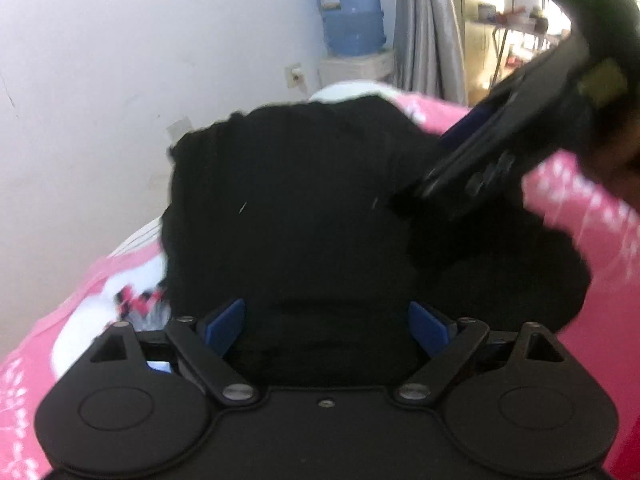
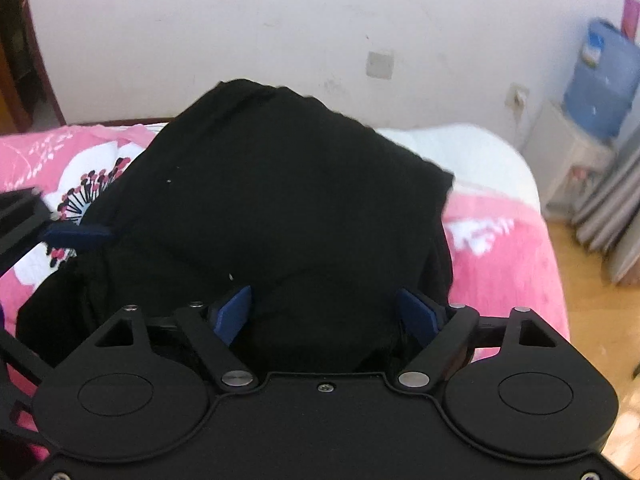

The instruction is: Fold clothes

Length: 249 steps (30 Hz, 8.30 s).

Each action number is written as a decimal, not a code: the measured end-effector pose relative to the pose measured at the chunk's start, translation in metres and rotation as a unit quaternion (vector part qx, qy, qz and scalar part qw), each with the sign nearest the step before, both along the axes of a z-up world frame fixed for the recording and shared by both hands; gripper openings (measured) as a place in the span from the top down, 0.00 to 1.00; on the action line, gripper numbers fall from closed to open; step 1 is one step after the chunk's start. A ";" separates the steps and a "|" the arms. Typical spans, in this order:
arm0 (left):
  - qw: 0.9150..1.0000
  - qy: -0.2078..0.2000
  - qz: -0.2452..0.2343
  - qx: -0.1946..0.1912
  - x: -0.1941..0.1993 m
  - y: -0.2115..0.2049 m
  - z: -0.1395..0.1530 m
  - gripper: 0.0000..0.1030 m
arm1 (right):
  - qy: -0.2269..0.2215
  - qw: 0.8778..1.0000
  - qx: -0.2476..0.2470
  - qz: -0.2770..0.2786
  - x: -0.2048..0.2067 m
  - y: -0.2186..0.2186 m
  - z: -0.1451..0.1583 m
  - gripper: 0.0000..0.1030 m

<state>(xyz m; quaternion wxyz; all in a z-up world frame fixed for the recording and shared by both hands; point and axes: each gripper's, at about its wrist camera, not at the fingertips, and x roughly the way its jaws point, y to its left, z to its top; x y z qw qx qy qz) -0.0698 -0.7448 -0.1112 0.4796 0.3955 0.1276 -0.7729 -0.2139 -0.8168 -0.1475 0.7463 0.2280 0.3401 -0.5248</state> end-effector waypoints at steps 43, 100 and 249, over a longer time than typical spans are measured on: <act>0.965 0.144 0.205 -0.071 0.003 0.097 0.159 0.06 | -0.175 0.980 -0.042 -0.083 -0.072 0.133 0.112 0.16; 0.953 0.091 0.252 -0.138 -0.039 0.215 0.162 0.00 | -0.089 0.985 -0.133 -0.067 -0.083 0.273 0.164 0.00; 0.955 0.059 0.265 -0.124 -0.040 0.214 0.152 0.00 | -0.049 0.991 -0.121 -0.040 -0.067 0.271 0.154 0.00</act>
